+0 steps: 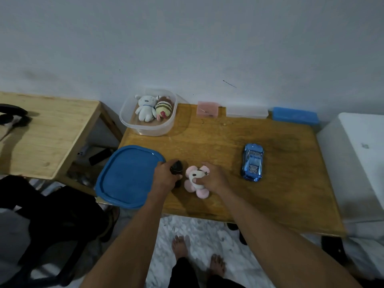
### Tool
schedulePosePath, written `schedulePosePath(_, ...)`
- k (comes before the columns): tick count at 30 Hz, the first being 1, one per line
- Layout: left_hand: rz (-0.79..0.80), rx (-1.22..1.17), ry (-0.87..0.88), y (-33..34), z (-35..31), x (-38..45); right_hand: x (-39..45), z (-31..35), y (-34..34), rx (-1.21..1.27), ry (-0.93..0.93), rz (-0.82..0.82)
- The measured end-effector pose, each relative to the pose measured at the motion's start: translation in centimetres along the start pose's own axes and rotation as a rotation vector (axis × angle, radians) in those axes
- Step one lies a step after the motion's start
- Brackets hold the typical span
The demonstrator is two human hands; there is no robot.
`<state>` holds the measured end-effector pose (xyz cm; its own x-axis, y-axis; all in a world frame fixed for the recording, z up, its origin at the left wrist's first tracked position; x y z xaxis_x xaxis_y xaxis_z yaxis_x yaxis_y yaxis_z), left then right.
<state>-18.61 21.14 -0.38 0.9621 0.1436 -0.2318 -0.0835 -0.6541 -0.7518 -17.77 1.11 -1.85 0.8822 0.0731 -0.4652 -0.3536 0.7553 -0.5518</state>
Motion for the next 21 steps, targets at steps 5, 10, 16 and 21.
schedulePosePath(5,0.009,-0.035,-0.013,0.8,0.1,0.2,-0.4,-0.3,0.2,0.055,0.006,-0.055)
schedulePosePath(10,0.014,-0.224,-0.05,0.7,0.2,0.1,-0.9,0.4,-0.4,0.141,-0.04,-0.142)
schedulePosePath(16,-0.008,-0.721,-0.088,-1.5,-0.2,0.9,-0.3,3.8,-2.6,0.346,-0.086,-0.174)
schedulePosePath(21,-0.018,-0.944,0.003,-6.4,-1.9,2.8,1.1,8.6,-4.4,0.501,-0.15,-0.192)
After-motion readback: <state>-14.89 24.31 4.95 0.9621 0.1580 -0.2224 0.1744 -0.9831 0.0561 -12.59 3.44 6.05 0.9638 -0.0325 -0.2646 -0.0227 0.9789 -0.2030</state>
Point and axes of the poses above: each hand's wrist, its own x-axis towards the middle knuckle, its own y-axis out of the palm, z = x × y, the point moved 9 cm from there along x, towards the middle knuckle, and after that the axes turned 2 degrees about y, right-handed, at the moved point
